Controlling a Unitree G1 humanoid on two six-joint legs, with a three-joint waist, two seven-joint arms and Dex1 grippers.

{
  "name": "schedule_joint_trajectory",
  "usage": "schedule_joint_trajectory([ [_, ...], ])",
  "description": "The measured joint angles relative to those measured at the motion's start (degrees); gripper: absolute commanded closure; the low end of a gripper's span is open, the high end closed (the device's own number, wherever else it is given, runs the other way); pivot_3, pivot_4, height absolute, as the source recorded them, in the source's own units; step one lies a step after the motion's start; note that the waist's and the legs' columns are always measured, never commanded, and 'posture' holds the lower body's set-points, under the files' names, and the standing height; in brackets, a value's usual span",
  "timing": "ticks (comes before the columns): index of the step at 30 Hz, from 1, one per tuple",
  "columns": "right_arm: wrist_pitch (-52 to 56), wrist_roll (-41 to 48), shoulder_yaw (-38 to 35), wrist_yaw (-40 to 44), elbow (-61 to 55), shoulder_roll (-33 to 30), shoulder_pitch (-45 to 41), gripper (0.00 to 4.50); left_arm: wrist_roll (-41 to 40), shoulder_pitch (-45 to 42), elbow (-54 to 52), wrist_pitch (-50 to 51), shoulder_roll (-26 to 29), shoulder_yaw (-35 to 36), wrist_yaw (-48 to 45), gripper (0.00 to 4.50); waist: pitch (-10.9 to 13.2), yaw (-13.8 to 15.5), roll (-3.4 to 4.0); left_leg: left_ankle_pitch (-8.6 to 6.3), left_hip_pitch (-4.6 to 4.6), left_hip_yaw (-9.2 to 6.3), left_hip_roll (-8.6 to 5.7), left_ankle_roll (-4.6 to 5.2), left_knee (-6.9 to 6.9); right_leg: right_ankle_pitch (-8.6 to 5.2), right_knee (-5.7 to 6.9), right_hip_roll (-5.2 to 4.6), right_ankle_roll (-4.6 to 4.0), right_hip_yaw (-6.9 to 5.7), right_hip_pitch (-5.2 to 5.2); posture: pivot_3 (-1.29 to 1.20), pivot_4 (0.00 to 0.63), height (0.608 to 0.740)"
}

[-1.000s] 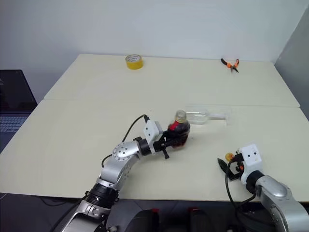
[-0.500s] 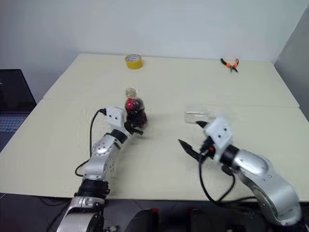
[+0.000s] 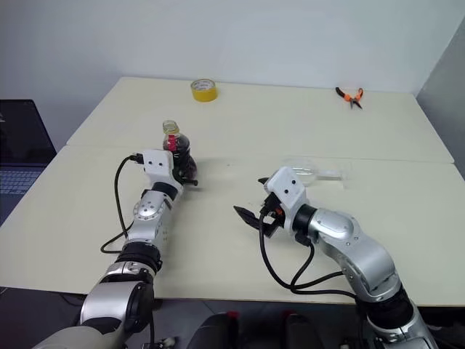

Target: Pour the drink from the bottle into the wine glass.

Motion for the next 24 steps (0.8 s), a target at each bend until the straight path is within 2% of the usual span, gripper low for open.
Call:
schedule_joint_trajectory([
  [2,-0.2,-0.4,0.0,0.3,0.0,0.4,0.0,0.00,-0.1,-0.7,2.0,-0.5,0.0,0.0,-0.3,3.89,0.0,-0.1,0.00,0.00,0.00,0.01,0.00,0.00,0.00,0.00,0.00,0.00,0.00,0.01,-0.01,0.00,0.150,0.740],
  [14,-0.2,-1.6,0.1,0.9,-0.3,0.3,0.7,0.00,-2.1,1.0,1.8,-3.5,-0.9,1.6,-4.3,0.03,0.0,-0.1,0.00,0.01,0.01,0.05,0.00,-0.01,0.00,0.00,0.05,-0.01,-0.01,0.06,-0.03,0.00,0.150,0.740],
  [19,-0.2,-2.0,-0.1,1.6,-2.0,-1.3,2.3,0.00,-2.8,7.8,-5.5,-1.6,-2.0,1.2,-5.8,0.03,0.0,-0.1,0.00,0.01,0.01,0.04,0.02,-0.01,0.00,0.00,0.09,-0.01,-0.01,0.07,-0.05,0.00,0.150,0.740],
  [24,-0.4,-2.1,-3.4,2.4,-6.5,-6.0,8.1,0.00,-3.9,21.9,-25.9,6.4,-1.5,-0.6,-8.0,0.03,0.0,-0.1,0.02,0.00,0.04,0.08,0.03,-0.02,-0.02,0.00,0.06,-0.04,-0.01,0.16,0.00,0.00,0.150,0.740],
])
